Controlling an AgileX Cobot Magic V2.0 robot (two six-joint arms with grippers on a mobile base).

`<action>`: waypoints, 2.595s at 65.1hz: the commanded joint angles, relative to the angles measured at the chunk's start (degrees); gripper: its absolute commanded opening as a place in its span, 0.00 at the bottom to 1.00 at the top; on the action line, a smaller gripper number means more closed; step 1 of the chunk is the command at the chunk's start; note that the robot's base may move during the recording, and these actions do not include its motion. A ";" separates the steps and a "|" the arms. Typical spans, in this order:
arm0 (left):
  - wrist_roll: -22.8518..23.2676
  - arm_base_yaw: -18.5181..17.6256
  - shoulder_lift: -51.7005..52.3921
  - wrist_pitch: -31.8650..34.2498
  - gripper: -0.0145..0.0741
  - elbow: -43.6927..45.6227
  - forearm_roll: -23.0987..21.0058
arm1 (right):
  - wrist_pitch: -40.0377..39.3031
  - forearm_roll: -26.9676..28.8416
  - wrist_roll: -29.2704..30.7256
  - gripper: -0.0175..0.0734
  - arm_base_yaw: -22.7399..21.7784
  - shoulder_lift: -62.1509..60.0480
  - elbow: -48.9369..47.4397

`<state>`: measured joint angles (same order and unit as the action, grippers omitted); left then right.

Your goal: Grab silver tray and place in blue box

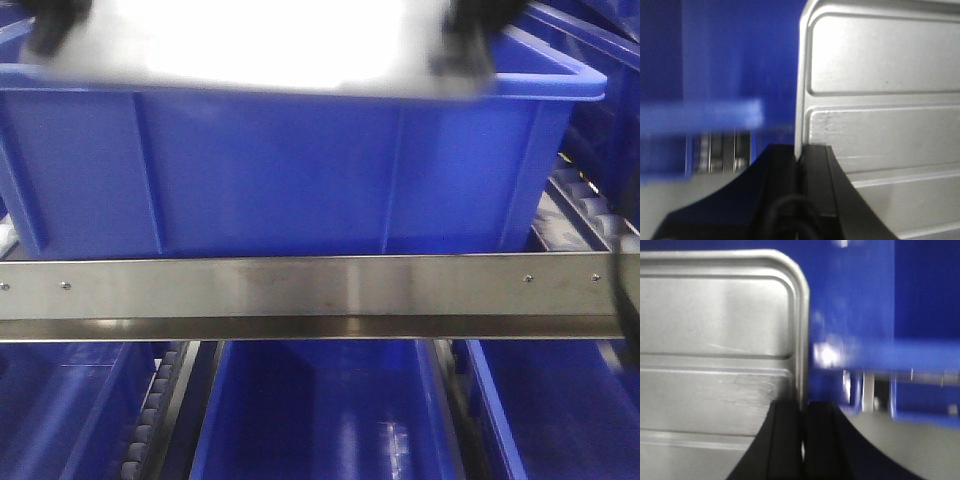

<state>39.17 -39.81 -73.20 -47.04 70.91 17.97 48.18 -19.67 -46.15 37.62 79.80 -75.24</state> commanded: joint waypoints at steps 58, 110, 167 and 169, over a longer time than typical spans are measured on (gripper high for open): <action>-0.42 11.41 -17.98 35.47 0.18 7.69 8.59 | -38.27 -11.83 0.81 0.39 -12.29 15.10 -6.38; -0.42 14.06 -10.98 36.92 0.05 8.27 10.29 | -38.92 -12.72 0.81 0.26 -13.51 9.66 -6.44; -0.42 13.68 48.60 51.94 0.05 -47.47 14.87 | -63.63 -27.27 0.81 0.25 -13.42 -46.02 51.93; -0.42 13.68 51.75 52.22 0.05 -49.43 14.87 | -63.63 -27.27 0.81 0.25 -13.42 -49.33 53.62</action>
<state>38.86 -25.94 -25.74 0.00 22.56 32.34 -11.40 -46.79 -45.96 24.35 35.06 -22.53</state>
